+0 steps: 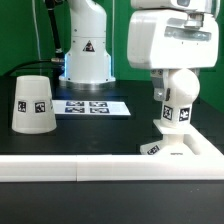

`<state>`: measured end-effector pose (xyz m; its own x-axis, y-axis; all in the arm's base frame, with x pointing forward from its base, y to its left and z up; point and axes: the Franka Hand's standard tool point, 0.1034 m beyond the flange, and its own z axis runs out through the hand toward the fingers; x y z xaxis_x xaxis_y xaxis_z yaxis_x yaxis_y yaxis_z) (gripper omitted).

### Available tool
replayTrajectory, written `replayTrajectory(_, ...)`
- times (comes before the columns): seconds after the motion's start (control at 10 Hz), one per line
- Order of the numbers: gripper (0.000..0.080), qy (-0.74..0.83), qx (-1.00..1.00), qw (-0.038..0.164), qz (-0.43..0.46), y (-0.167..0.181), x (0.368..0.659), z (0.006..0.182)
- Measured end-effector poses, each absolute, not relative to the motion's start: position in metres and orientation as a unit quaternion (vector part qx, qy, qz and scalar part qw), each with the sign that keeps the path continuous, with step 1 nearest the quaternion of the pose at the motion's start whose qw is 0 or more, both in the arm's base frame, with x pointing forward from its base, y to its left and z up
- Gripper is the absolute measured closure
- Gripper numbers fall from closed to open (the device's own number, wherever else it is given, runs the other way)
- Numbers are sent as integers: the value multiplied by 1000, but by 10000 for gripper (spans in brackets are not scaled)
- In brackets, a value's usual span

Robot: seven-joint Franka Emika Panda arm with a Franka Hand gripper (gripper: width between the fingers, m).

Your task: Assemble lamp

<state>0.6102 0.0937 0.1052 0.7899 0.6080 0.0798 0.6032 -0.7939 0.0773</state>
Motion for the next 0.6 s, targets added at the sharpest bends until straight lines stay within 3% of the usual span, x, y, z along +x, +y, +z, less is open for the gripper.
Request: replayTrajectory(0.6,223,102,993,11,61,95,610,108)
